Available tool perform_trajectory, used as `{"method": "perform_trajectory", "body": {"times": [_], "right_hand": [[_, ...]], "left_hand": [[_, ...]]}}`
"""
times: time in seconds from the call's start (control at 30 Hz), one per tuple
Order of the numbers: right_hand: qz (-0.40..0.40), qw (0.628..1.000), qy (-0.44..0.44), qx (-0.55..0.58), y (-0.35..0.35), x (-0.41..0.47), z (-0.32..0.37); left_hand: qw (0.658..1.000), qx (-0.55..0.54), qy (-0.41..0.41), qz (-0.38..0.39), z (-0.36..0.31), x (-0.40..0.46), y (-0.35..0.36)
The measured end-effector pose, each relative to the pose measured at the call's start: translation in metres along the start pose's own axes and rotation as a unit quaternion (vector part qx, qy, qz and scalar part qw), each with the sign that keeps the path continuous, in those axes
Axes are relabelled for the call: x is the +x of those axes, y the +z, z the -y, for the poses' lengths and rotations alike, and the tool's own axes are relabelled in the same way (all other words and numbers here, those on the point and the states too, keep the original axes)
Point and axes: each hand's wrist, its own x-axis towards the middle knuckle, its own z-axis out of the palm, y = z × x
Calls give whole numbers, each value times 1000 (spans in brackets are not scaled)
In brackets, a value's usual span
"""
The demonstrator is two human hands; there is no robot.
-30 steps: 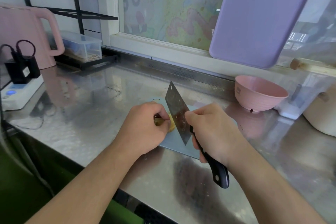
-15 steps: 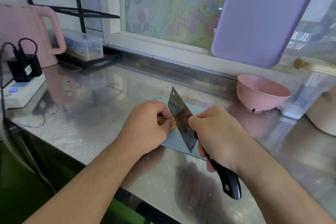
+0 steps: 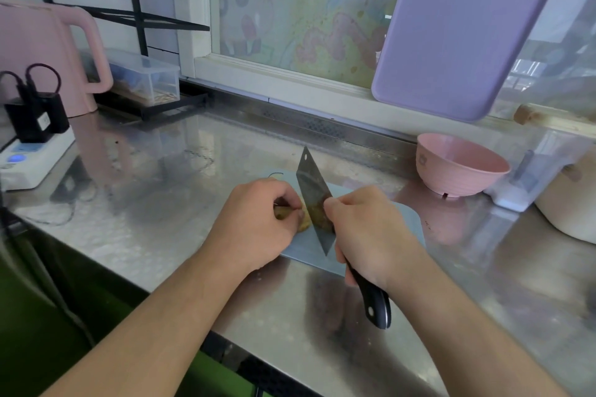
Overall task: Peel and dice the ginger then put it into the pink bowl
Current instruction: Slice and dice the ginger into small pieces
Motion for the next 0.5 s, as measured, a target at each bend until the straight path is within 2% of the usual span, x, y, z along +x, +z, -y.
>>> {"method": "perform_trajectory", "body": {"times": [0.13,0.5], "right_hand": [[-12,999,-2,33,-5,-2,0],[0,999,-27,27,-11,-1,-4]], "left_hand": [[1000,-11,-5,-2,2,0,1],[1000,6,-2,2,-1,0,-1]]}}
